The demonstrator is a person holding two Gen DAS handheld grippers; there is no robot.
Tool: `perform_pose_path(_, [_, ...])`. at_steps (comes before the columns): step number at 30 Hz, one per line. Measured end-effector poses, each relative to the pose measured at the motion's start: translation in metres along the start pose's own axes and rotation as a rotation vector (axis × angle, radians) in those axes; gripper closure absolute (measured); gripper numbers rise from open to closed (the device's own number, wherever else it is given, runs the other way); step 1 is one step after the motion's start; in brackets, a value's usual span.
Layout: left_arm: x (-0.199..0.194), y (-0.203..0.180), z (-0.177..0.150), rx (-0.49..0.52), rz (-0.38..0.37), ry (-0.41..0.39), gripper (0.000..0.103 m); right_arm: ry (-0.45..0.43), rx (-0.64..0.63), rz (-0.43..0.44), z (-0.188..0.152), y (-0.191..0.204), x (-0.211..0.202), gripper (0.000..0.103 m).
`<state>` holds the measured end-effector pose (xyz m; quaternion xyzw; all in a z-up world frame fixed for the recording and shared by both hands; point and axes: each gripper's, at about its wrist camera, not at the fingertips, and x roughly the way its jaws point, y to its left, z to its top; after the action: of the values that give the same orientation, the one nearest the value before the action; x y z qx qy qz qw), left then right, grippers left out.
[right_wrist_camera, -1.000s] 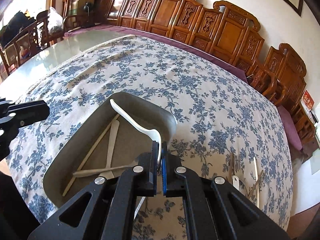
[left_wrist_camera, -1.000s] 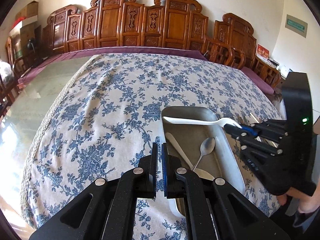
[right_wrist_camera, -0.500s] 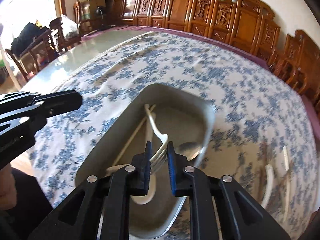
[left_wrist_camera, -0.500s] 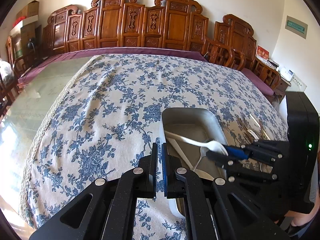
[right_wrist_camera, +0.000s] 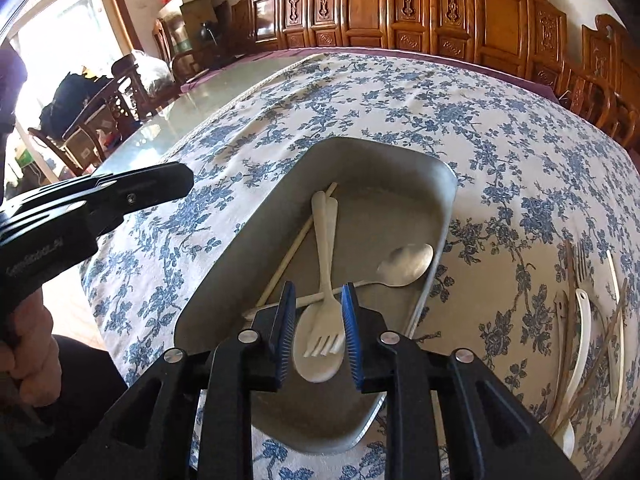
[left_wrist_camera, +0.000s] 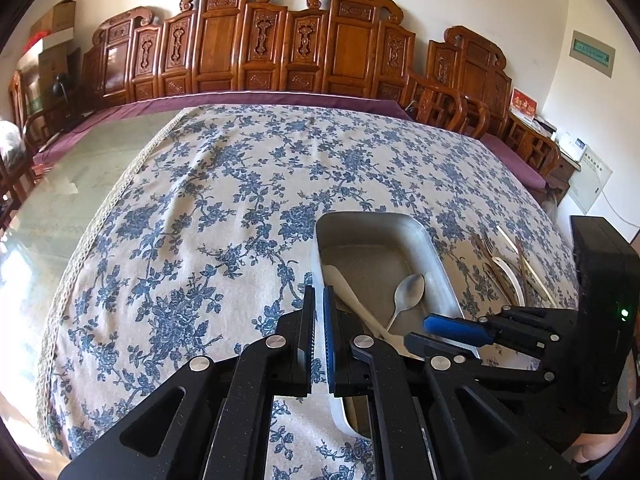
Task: Organize utensils
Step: 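Lower the white plastic fork into the tray and open the right tool, then reach the right tool back to the pile and grasp a wooden chopstick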
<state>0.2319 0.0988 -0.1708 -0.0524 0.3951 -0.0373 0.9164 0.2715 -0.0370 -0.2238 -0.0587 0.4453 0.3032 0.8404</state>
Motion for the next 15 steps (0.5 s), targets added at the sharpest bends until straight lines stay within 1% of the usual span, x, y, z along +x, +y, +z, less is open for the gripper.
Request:
perform_pose_path(3, [0.002, -0.004, 0.0, 0.001, -0.012, 0.003, 0.1, -0.035, 0.006, -0.018, -0.005, -0.008, -0.015, 0.077])
perform_pose_path(4, [0.002, -0.007, -0.001, 0.003, -0.016, 0.004, 0.096, -0.044, 0.013, -0.024, -0.007, -0.013, -0.02, 0.077])
perform_pose_path(5, [0.003, -0.011, -0.001, 0.007, -0.02, 0.005, 0.089, -0.052, 0.021, -0.033, -0.009, -0.018, -0.024, 0.077])
perform_pose_path(8, [0.003, -0.023, 0.001, 0.013, -0.045, -0.001, 0.084, -0.081, 0.039, -0.078, -0.018, -0.039, -0.044, 0.077])
perform_pose_path(12, [0.007, -0.048, 0.003, 0.048, -0.078, -0.003, 0.079, -0.087, 0.052, -0.143, -0.027, -0.071, -0.062, 0.077])
perform_pose_path(14, [0.009, -0.061, 0.003, 0.07, -0.089, -0.003, 0.067, -0.086, 0.067, -0.179, -0.033, -0.09, -0.07, 0.077])
perform_pose_path(15, [0.01, -0.066, 0.003, 0.077, -0.092, -0.002, 0.065, -0.086, 0.075, -0.196, -0.037, -0.099, -0.075, 0.077])
